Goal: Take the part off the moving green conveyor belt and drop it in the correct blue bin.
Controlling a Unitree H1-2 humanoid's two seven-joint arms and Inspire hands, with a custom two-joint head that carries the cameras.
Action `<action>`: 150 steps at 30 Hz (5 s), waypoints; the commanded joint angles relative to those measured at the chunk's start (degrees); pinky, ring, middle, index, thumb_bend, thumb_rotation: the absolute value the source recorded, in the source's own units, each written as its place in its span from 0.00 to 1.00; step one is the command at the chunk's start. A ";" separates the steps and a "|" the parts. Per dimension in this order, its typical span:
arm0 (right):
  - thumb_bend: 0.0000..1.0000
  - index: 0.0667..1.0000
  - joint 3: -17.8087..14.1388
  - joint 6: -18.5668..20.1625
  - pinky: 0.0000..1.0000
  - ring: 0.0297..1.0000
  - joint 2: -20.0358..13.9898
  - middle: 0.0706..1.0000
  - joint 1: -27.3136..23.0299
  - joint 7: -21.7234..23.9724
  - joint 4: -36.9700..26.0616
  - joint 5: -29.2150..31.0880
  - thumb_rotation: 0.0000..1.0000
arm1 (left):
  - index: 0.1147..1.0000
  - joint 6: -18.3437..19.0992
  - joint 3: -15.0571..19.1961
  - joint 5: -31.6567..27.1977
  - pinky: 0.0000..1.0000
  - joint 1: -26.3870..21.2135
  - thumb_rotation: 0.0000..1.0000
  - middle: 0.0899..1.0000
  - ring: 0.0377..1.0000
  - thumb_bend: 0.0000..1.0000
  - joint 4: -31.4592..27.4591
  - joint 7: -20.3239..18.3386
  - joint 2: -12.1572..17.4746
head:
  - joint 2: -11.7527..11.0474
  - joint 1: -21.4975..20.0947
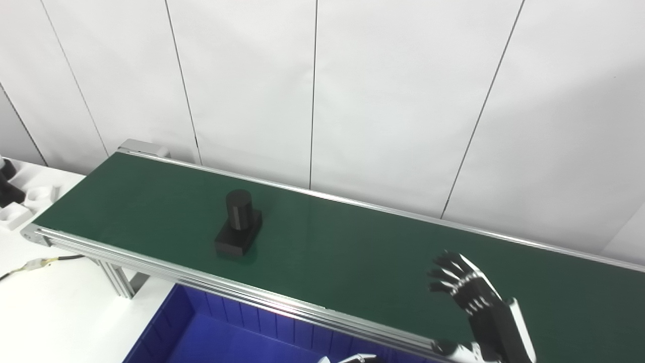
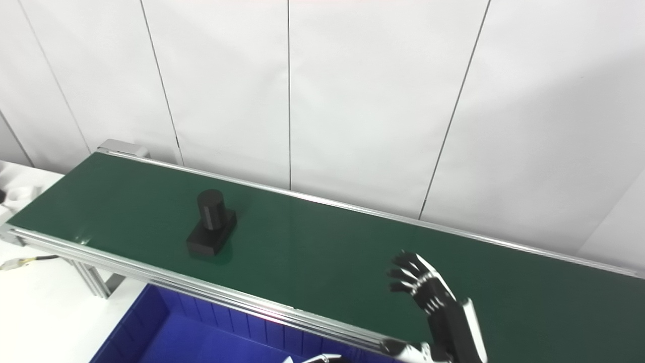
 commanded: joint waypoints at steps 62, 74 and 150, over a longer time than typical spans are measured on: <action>0.98 0.97 5.76 -1.86 0.82 0.89 4.95 0.95 -34.75 -13.81 48.04 -10.88 0.33 | 0.80 -1.93 -4.30 2.26 0.67 -2.98 0.42 0.81 0.77 0.99 1.79 4.54 -3.64 | 0.97 2.57; 1.00 1.00 5.86 -1.86 0.99 1.00 4.85 1.00 -34.12 -9.82 48.64 -10.20 0.34 | 0.80 -1.92 -4.47 2.99 0.67 -3.05 0.43 0.81 0.77 0.99 1.73 4.99 -3.71 | 1.17 2.69; 0.94 0.93 5.45 -1.79 0.77 0.88 1.92 0.95 -35.23 -21.58 54.14 -14.97 0.30 | 0.82 -1.92 -5.06 2.56 0.71 -0.81 0.44 0.84 0.80 0.93 -2.76 4.18 -1.25 | 3.60 -5.68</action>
